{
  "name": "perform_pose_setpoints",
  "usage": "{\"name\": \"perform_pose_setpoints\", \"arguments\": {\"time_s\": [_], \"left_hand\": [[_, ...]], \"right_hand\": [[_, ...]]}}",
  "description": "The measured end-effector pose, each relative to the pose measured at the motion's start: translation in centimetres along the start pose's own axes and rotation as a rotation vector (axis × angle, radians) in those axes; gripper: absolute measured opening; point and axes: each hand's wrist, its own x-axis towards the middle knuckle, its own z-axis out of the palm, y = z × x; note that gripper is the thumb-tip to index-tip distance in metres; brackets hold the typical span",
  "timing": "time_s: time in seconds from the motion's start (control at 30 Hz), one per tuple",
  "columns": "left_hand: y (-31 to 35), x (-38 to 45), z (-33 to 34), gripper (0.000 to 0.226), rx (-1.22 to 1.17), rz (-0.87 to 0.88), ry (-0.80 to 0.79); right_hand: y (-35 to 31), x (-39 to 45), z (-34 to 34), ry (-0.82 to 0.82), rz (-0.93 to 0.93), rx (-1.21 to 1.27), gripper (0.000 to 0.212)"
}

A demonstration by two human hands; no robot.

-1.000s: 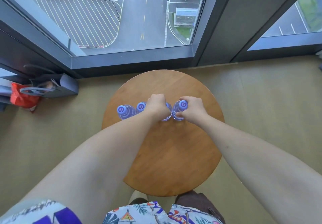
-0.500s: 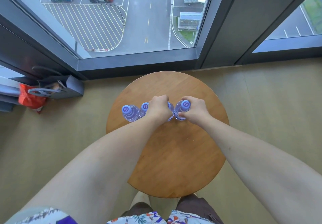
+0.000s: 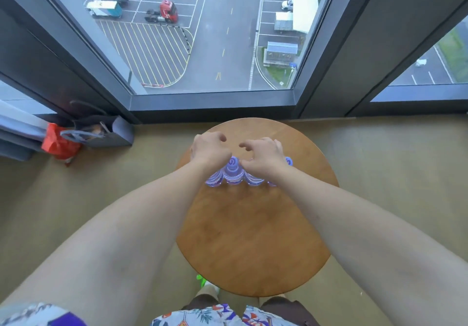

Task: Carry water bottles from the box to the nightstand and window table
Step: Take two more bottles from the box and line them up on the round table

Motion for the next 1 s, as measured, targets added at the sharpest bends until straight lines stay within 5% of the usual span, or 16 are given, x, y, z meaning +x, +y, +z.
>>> {"name": "perform_pose_setpoints", "arguments": {"time_s": [0.2,0.53,0.63,0.77,0.87,1.0], "left_hand": [[-5.4,-0.5,-0.1,0.053,-0.009,-0.014,-0.077],[-7.9,0.1,1.7,0.037,-0.060,0.001,-0.088],[-7.8,0.3,1.7,0.031,-0.050,0.001,-0.089],[-7.4,0.4,1.6,0.027,-0.070,-0.011,-0.074],[-7.2,0.4,1.6,0.025,-0.066,-0.006,-0.067],[-7.0,0.4,1.7,0.021,-0.075,-0.011,-0.061]], "right_hand": [[-3.0,1.2,3.2,-0.033,-0.093,-0.234,0.035],[-3.1,1.3,3.3,-0.059,-0.109,-0.183,0.026],[-3.3,0.8,3.2,-0.066,-0.102,-0.210,0.006],[-3.4,0.6,3.4,-0.076,-0.097,-0.204,0.033],[-3.1,0.7,3.3,-0.075,-0.115,-0.176,0.004],[-0.5,-0.3,2.4,0.024,-0.085,-0.087,0.059]]}}
